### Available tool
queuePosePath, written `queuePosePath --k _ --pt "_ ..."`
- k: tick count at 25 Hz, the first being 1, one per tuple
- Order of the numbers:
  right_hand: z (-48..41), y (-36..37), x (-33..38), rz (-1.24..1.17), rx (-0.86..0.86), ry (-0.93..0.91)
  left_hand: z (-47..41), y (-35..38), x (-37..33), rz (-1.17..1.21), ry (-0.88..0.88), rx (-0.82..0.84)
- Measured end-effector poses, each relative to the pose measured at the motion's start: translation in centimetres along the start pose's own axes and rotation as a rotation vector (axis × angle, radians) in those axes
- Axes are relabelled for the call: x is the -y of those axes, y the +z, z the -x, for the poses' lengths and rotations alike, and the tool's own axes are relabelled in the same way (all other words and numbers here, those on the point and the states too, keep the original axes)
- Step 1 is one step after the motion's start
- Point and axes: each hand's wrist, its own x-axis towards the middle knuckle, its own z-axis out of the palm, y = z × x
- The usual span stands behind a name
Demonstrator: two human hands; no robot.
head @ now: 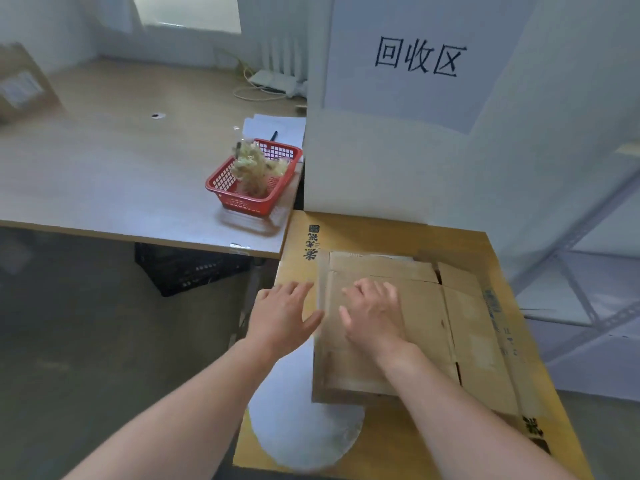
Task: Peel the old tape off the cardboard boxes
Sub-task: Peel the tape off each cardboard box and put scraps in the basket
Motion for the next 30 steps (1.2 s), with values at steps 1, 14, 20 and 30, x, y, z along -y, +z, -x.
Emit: queuePosePath --k 1,14,20,30 --pt "-0.8 -0.3 2.3 0.001 -0.017 -0.042 0.5 -1.0 2.2 -0.003 -0.015 -0.018" --pt "-10.3 1.0 37.4 -0.078 -0.056 -0.435 11.5 -11.6 35.2 -0.09 -0.454 -0.185" --pt "-13.6 2.1 47.3 -0.093 0.011 -0.565 14.1 -13.8 43.6 -0.143 -0.611 -0.22" --pt "-27.0 6.6 59.6 -0.147 0.061 -0.662 7.6 -15.1 58.6 -0.213 -0.68 -0.231"
